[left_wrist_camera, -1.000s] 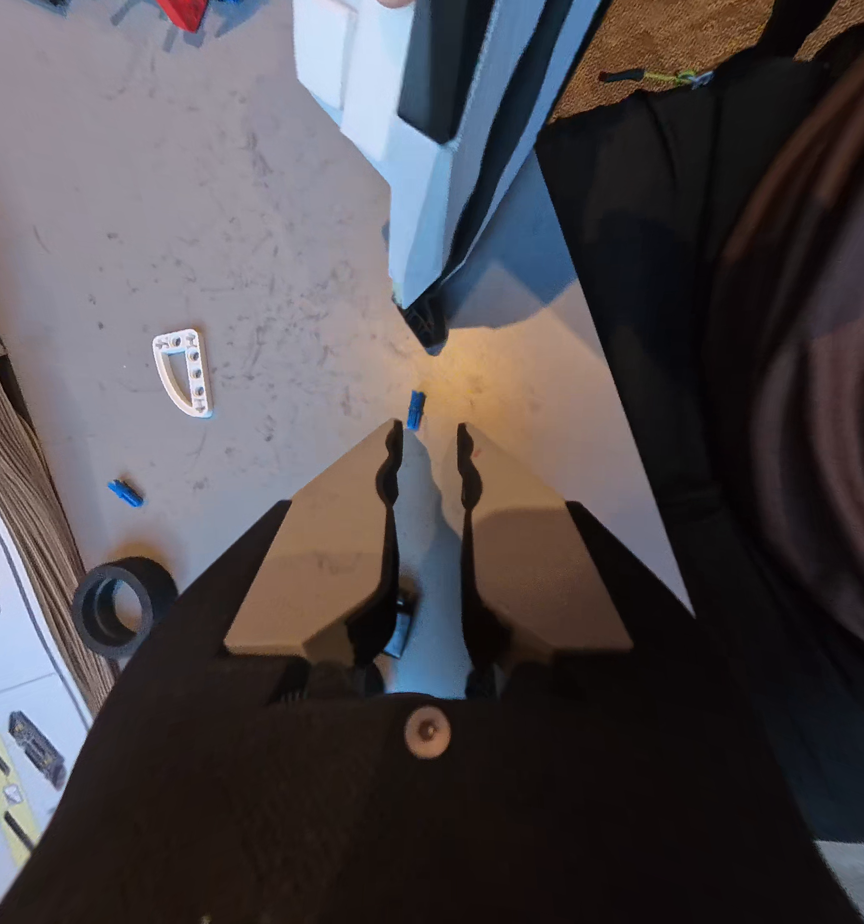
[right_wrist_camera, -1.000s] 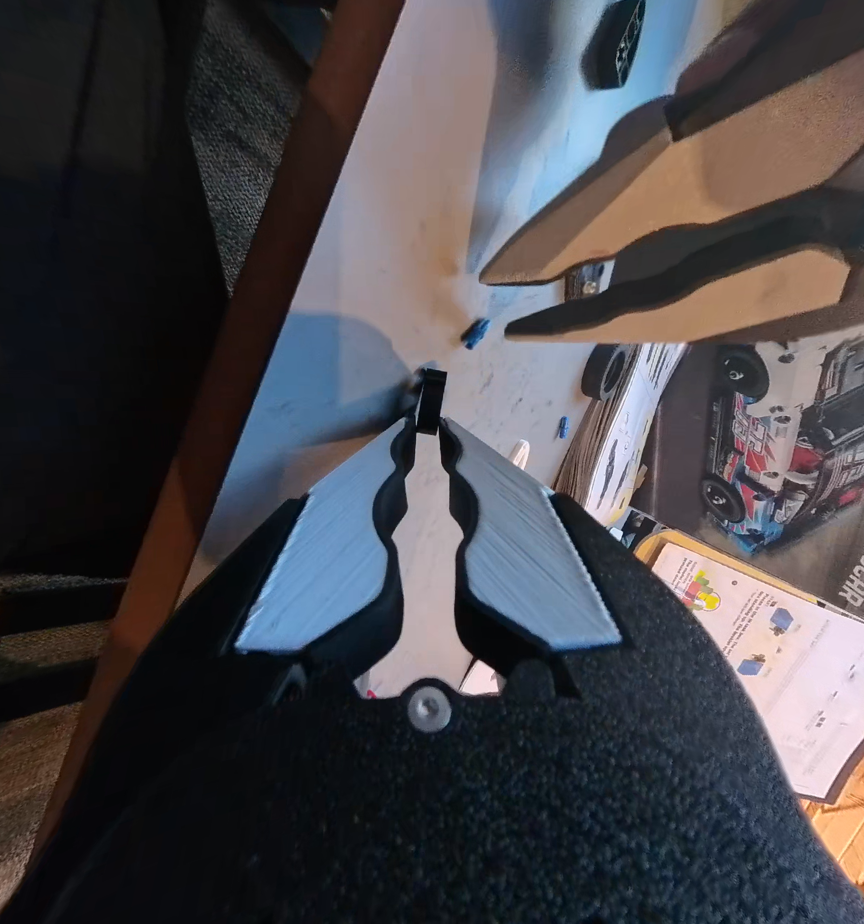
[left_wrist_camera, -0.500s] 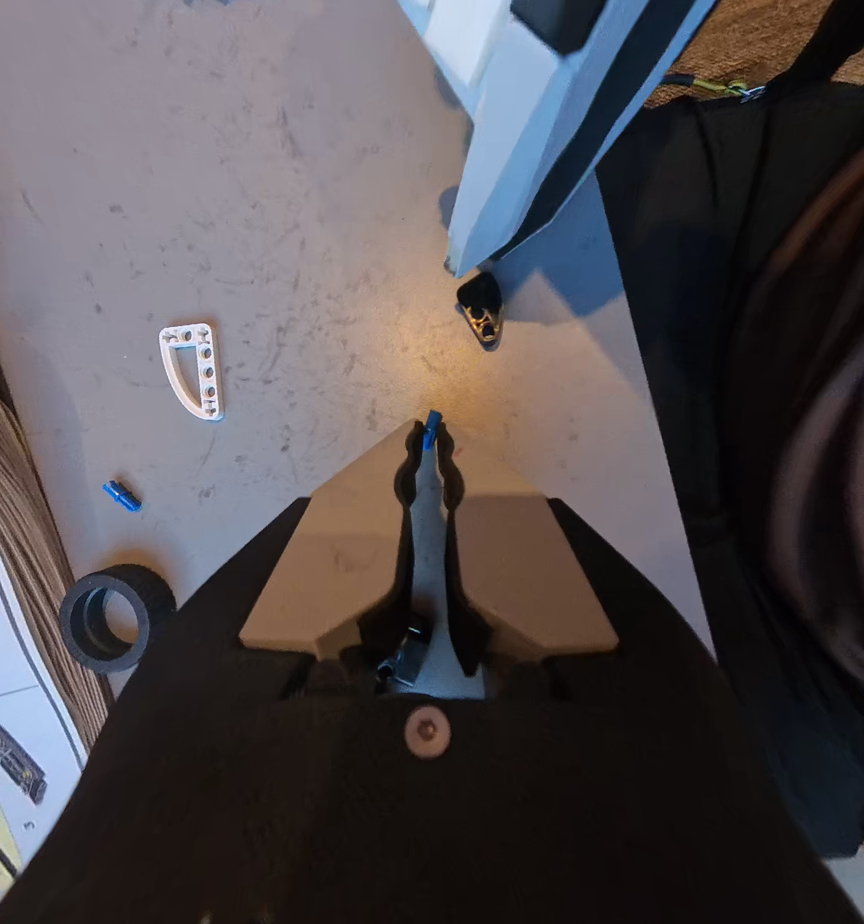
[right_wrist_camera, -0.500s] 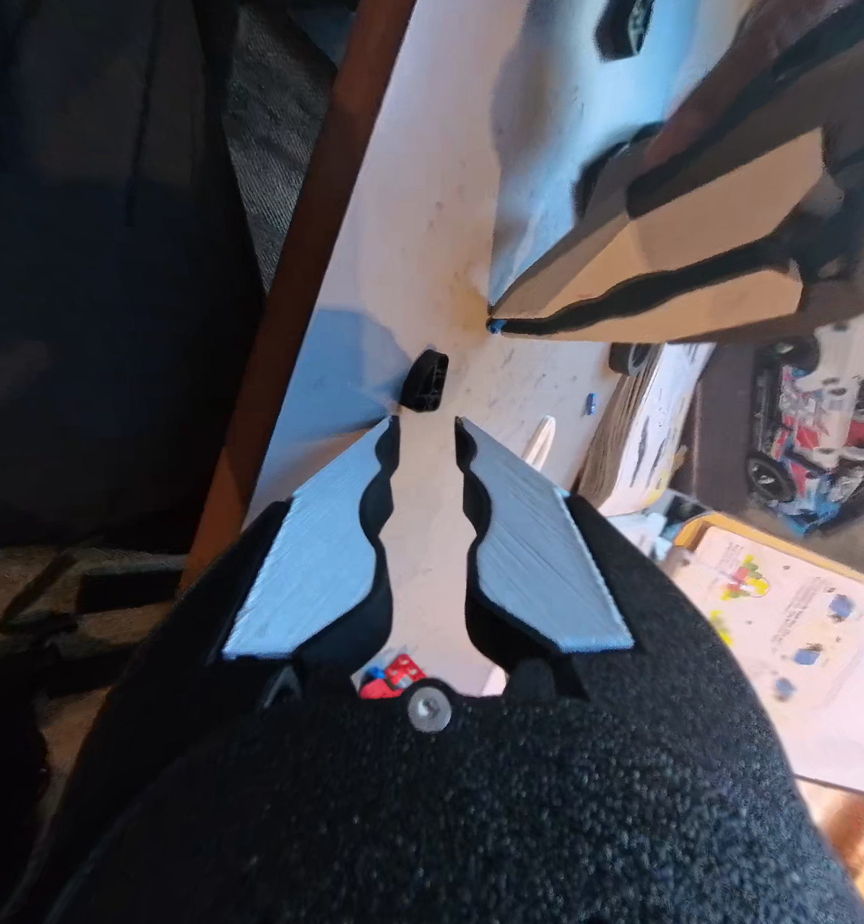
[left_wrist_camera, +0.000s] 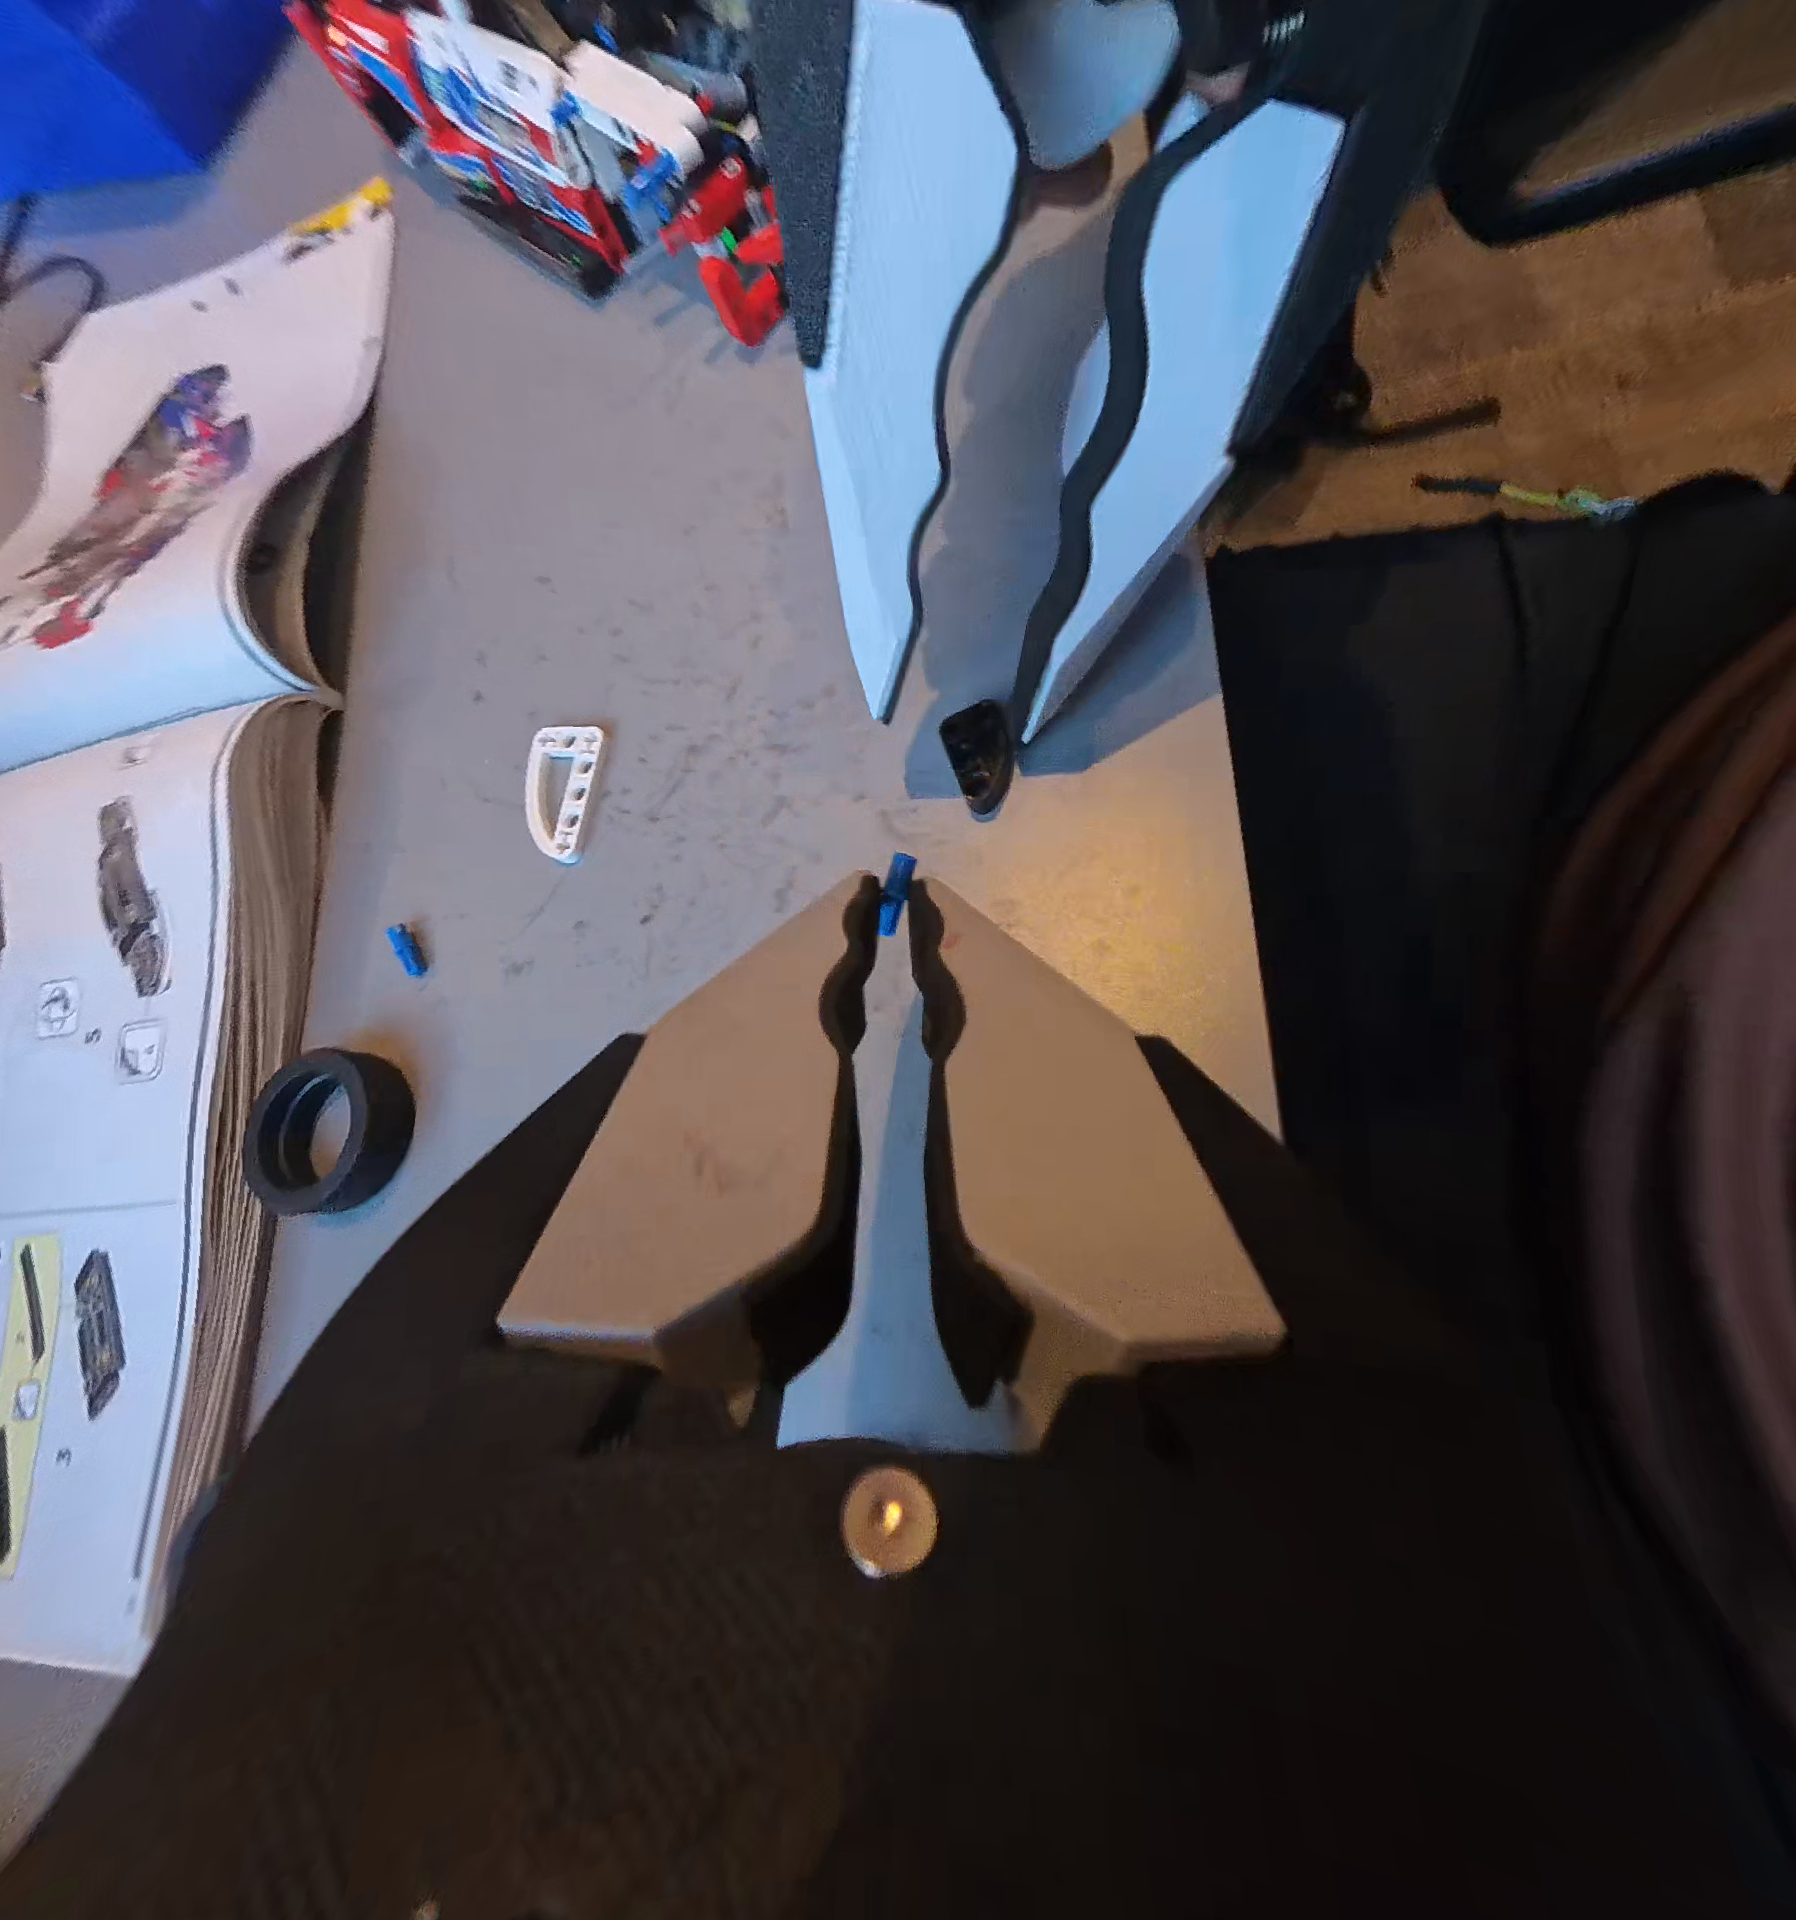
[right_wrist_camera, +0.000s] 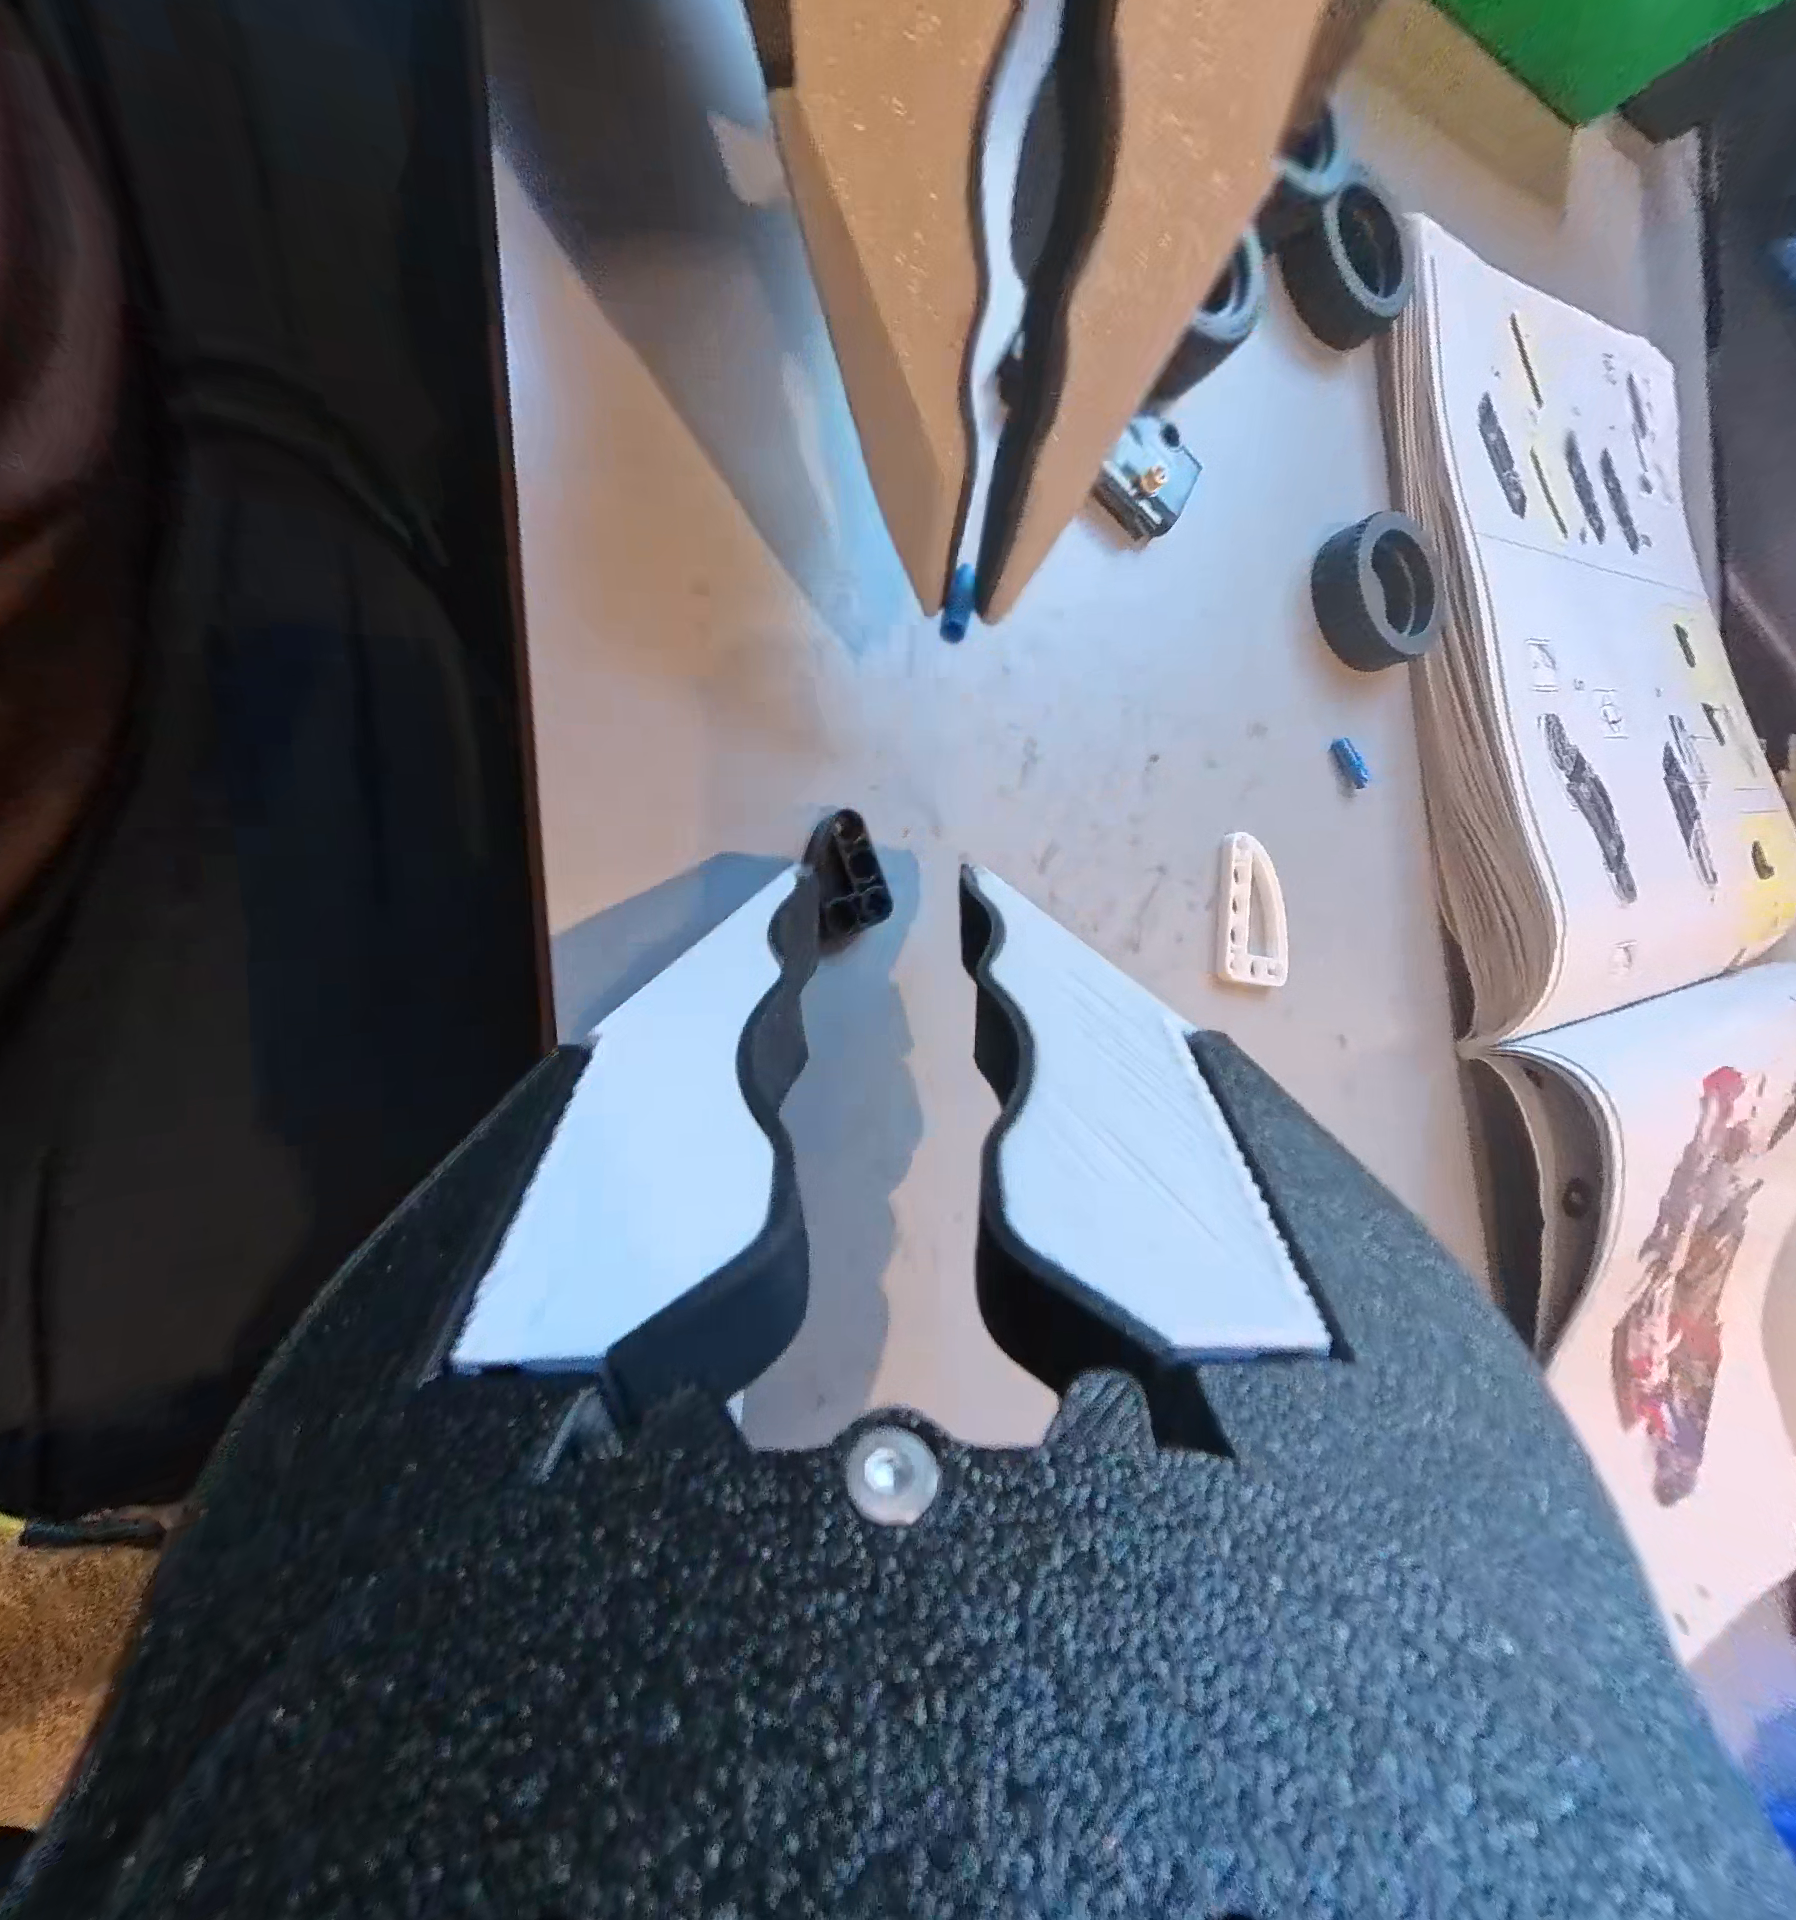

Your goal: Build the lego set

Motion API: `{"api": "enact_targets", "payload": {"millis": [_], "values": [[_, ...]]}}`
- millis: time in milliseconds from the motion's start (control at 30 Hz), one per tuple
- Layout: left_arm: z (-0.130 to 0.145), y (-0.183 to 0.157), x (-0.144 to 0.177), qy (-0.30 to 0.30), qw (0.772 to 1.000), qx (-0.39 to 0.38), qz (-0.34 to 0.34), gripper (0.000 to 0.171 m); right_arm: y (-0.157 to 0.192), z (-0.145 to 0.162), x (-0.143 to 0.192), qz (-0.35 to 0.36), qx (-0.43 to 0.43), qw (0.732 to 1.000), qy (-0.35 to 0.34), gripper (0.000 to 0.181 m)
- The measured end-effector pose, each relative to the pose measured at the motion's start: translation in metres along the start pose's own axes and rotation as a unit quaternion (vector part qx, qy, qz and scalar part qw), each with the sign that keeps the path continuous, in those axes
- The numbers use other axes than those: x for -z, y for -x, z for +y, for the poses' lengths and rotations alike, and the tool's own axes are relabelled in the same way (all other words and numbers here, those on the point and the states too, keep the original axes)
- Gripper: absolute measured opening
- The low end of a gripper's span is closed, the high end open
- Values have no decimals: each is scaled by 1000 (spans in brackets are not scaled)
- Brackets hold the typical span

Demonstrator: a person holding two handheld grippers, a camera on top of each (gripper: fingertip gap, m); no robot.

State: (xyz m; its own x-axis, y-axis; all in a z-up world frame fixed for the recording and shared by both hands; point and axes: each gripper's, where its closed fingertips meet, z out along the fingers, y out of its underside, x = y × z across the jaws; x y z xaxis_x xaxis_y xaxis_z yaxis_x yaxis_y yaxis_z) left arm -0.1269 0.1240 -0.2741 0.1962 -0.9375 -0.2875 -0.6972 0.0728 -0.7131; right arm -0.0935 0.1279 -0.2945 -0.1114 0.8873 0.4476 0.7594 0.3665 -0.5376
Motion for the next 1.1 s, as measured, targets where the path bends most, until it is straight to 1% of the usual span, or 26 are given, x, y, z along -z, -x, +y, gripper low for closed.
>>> {"api": "enact_targets", "payload": {"millis": [133,233,333,367,467,500,567,633,733,933,1100], "values": [[-2,6,14,-48,997,20,-51,2,-5,0,3,13,-32,999,-17,26],[-2,10,20,-65,995,21,-73,3,-12,-11,11,19,-90,994,-62,25],[-5,15,21,-78,993,23,-81,2,-20,-29,18,5,-173,978,-120,19],[-7,17,22,-86,992,25,-84,2,-25,-34,18,8,-198,971,-132,17],[-13,24,24,-108,989,47,-87,2,-36,-49,20,0,-254,953,-163,17],[-13,27,24,-109,989,55,-89,2,-41,-53,20,1,-272,947,-171,18],[-8,33,22,-91,989,64,-94,2,-54,-54,19,16,-310,934,-174,20],[-8,39,23,-83,990,53,-103,3,-62,-56,18,15,-344,921,-180,21],[-13,42,29,-83,990,31,-111,3,-63,-63,16,-25,-374,906,-197,19],[-16,40,36,-74,988,-34,-128,3,-54,-73,9,-80,-389,895,-200,19],[-18,38,39,-63,985,-85,-140,3,-48,-79,4,-113,-398,887,-203,12]]}}
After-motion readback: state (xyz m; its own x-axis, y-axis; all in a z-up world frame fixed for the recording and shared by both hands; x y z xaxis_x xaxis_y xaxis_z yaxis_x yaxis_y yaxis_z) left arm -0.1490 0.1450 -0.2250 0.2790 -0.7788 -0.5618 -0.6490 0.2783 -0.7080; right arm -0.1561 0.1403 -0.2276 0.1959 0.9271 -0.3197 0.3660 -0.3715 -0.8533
